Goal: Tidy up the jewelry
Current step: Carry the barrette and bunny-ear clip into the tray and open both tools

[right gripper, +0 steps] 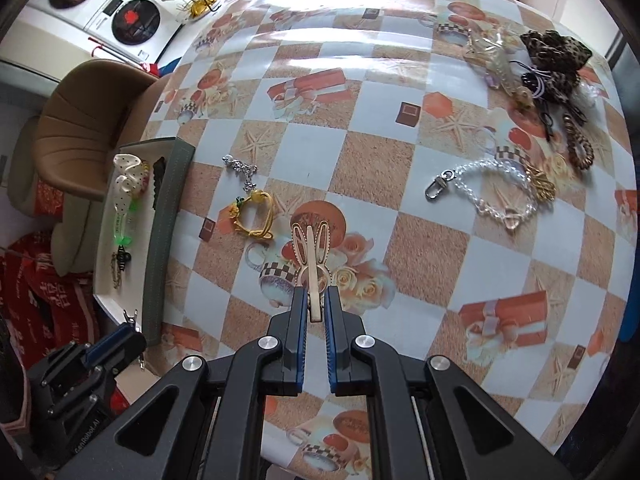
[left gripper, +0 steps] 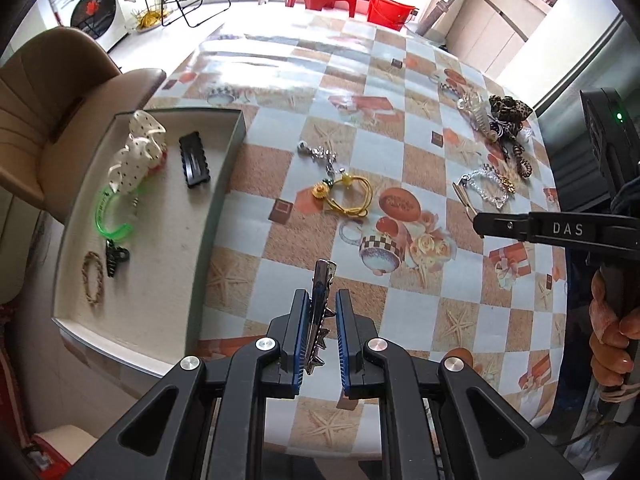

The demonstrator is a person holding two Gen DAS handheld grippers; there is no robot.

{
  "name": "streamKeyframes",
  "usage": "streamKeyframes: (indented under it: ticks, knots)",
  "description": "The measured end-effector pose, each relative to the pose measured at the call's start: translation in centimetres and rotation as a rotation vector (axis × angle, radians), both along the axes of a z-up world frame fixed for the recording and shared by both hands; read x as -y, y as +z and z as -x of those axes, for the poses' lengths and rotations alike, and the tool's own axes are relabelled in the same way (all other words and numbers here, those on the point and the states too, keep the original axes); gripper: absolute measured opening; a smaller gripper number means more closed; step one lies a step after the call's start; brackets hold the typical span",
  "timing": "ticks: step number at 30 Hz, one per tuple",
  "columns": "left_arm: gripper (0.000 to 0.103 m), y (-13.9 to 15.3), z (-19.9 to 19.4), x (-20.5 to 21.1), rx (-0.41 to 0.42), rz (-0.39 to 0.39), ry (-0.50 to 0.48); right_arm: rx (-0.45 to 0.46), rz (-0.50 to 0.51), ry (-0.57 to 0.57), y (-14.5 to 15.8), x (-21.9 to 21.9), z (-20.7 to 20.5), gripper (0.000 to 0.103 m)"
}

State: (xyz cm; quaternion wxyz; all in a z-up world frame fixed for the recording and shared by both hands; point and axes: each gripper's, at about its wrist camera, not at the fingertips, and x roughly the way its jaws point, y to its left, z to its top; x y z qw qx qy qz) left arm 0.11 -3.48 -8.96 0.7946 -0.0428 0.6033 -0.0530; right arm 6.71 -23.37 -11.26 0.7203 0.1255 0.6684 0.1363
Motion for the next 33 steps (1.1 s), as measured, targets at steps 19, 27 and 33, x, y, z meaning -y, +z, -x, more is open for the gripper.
streamKeyframes:
  ticks: [19,27,33]
  knots:
    - [0.017,-0.2,-0.5,-10.7,0.020,0.032,-0.074,0.035,0.010,-0.066,2.6,-9.1,0.9,0.009]
    - [0.017,-2.1,0.3,-16.1,-0.010,0.039,-0.040,0.038,0.011,0.008,2.7,-16.7,0.1,0.009]
    - [0.017,-4.0,0.8,-18.7,-0.041,0.042,-0.013,0.033,0.009,0.089,2.1,-22.0,-0.8,0.009]
